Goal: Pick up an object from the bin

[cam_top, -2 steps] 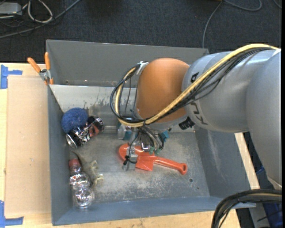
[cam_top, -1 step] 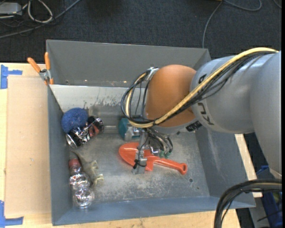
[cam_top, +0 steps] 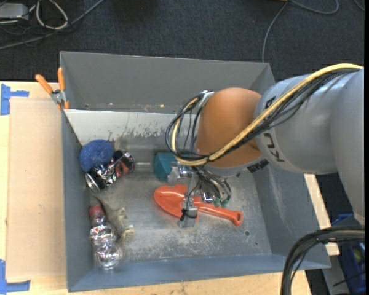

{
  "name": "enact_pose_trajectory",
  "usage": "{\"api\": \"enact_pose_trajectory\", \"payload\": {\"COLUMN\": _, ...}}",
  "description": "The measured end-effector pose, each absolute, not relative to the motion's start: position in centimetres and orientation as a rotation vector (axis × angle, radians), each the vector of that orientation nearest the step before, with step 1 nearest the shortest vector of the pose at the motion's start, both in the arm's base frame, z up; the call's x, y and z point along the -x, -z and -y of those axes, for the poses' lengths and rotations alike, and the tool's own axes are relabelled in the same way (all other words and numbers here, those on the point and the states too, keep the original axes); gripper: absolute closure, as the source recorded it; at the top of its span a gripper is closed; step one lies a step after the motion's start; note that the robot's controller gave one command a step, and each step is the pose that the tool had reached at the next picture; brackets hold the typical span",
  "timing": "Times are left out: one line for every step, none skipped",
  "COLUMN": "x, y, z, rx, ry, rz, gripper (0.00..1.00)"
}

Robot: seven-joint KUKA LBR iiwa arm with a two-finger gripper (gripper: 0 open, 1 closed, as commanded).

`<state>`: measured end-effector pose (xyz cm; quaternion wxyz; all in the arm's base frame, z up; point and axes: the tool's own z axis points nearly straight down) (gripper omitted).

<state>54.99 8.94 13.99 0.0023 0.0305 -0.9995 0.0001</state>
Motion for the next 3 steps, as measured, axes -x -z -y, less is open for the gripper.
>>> {"api": "enact_pose_trajectory", "payload": {"x": -54.9, "y": -10.9, "z": -6.3, "rx": -0.083, "ry": -0.001, "rz": 3.134, "gripper": 0.0}}
{"api": "enact_pose_trajectory", "payload": {"x": -58.2, "y": -8.1, "z": -9.2, "rx": -0.025, "ry": -0.001, "rz": 3.135, "gripper": 0.0}}
{"api": "enact_pose_trajectory", "payload": {"x": -59.0, "y": -8.0, "z": -8.9, "rx": -0.015, "ry": 0.007, "rz": 3.145, "gripper": 0.0}}
